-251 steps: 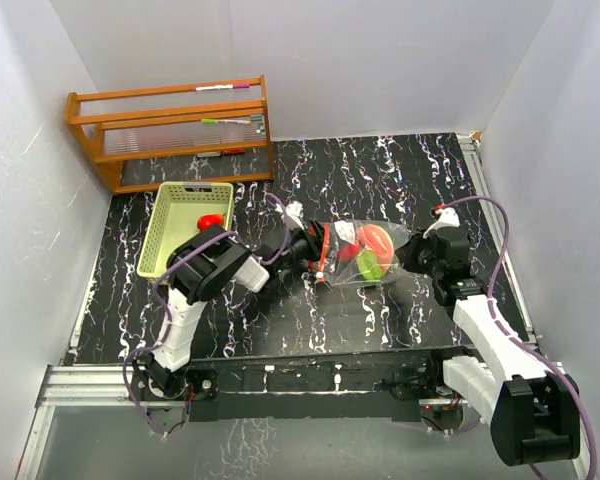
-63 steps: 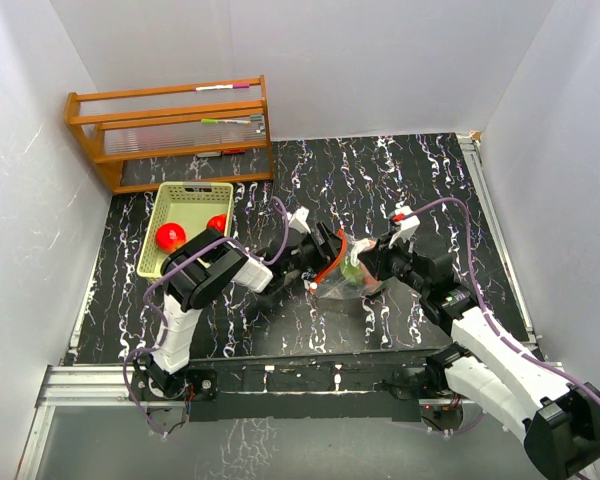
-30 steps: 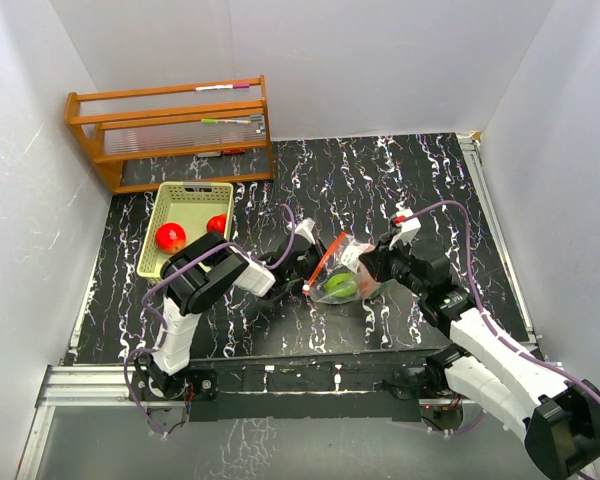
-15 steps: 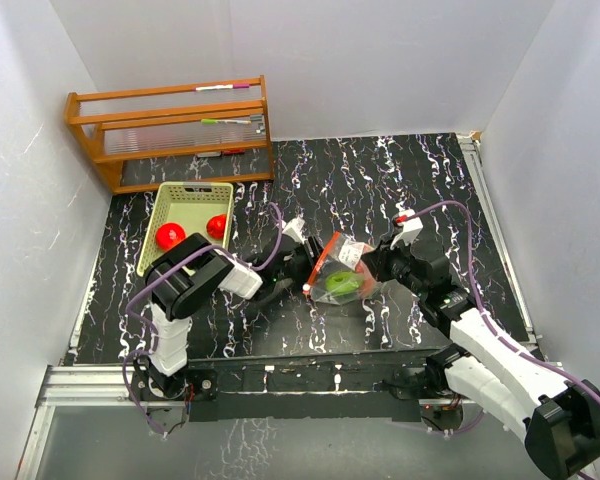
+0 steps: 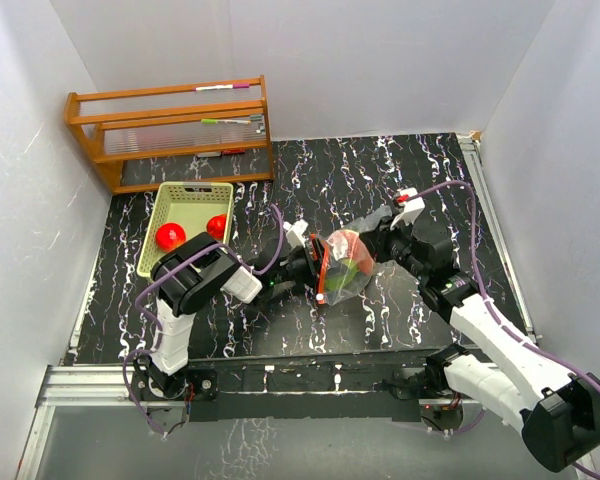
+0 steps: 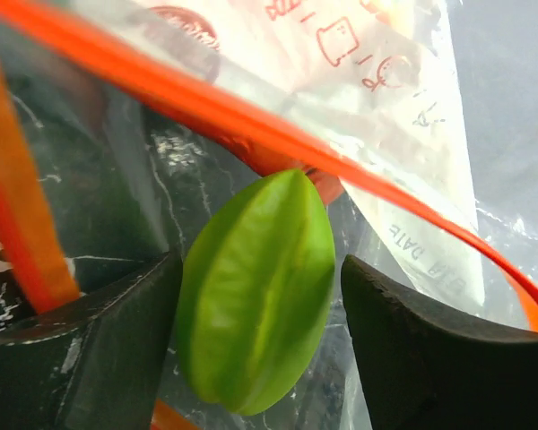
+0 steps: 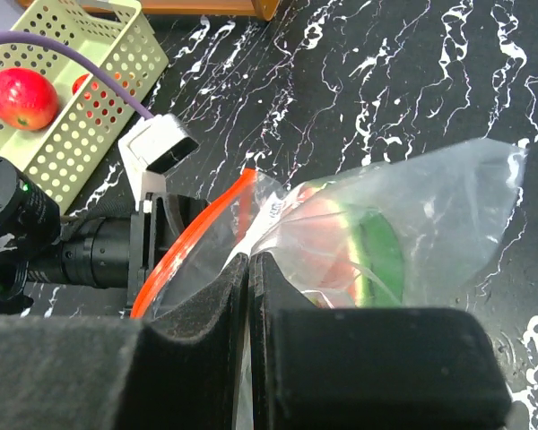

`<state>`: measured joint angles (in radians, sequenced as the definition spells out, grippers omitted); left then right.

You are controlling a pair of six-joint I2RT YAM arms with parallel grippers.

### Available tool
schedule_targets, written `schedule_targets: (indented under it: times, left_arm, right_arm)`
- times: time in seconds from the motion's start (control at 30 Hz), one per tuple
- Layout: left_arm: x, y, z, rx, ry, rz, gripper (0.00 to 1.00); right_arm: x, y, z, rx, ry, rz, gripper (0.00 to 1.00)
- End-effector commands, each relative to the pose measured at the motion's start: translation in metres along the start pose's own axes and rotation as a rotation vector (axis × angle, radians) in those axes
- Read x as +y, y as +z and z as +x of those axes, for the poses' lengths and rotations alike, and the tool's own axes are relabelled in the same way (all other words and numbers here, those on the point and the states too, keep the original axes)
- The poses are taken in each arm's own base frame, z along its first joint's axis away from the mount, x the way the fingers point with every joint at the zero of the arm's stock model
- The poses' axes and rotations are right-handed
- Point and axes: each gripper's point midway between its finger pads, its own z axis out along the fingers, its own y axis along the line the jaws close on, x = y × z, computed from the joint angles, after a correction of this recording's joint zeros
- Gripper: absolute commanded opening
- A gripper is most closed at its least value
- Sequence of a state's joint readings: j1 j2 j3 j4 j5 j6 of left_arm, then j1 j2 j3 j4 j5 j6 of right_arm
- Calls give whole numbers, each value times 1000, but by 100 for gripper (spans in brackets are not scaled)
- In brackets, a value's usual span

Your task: Open the zip-top bag and remove the fake food

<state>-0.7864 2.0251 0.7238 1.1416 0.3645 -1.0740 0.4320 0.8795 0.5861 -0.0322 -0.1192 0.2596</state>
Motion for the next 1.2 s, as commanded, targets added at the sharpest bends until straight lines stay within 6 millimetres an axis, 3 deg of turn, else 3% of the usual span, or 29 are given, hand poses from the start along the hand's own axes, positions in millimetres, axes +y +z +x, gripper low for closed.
schedule_targets:
  times: [0.0,0.07,0.2,0.37,0.7,1.0,1.17]
  left_arm:
    - [-6,0,8,32,18,51,73]
    - [-4,2,11,39,25,46,75]
    - [7,3,14,39,20,9,72]
    - [14,5,14,34,18,-17,52]
    - [6,5,16,44,5,24,18]
    - [-13,-7,8,22,0,68,15]
    - [-13,-21,-1,0,-26,61,11]
  right_arm:
    - [5,7,-13,-41,-12,-18,8]
    - [3,9,2,-15,6,-21,8]
    - [3,9,9,-11,18,-27,8]
    - [1,9,6,-11,8,-16,8]
    - [-3,11,17,5,17,-5,8]
    - [-11,8,12,-19,11,43,8]
    - [-19,7,8,-22,4,91,8]
